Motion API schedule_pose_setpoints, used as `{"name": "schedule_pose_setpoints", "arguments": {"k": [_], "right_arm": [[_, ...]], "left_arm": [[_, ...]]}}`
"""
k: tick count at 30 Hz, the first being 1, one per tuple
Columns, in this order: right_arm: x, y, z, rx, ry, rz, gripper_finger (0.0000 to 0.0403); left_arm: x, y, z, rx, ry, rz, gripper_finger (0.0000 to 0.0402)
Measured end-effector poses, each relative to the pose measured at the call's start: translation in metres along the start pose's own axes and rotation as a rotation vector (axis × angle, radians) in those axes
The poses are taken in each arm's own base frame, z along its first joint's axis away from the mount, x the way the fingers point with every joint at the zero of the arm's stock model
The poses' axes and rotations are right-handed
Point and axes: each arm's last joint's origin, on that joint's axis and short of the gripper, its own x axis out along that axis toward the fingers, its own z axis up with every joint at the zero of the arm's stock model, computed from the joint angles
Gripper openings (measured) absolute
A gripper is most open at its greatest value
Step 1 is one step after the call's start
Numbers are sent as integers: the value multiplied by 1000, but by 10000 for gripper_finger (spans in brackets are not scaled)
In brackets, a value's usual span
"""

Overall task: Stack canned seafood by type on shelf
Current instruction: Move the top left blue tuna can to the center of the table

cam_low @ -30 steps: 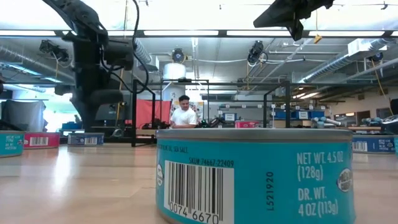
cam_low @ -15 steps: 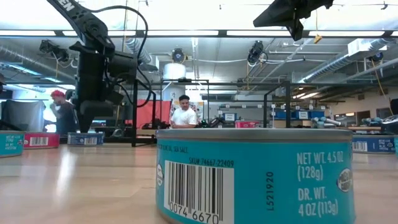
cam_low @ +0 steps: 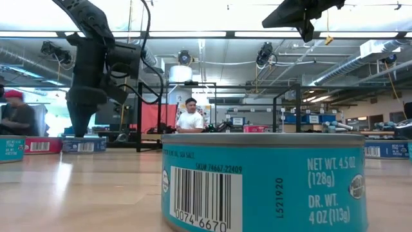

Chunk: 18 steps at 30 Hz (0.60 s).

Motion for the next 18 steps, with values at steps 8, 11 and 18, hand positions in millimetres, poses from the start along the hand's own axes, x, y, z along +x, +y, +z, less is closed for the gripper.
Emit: {"name": "schedule_pose_setpoints", "arguments": {"k": [8, 11, 18], "right_arm": [[0, 0, 0, -6, -3, 1, 4], [0, 0, 0, -14, -3, 2, 4], [0, 2, 0, -30, 10, 47, 4]], "left_arm": [[-1, -29, 3, 125, -93, -139, 1], [-2, -44, 7, 180, -176, -218, 1], [-8, -76, 15, 152, -356, -344, 1]]}}
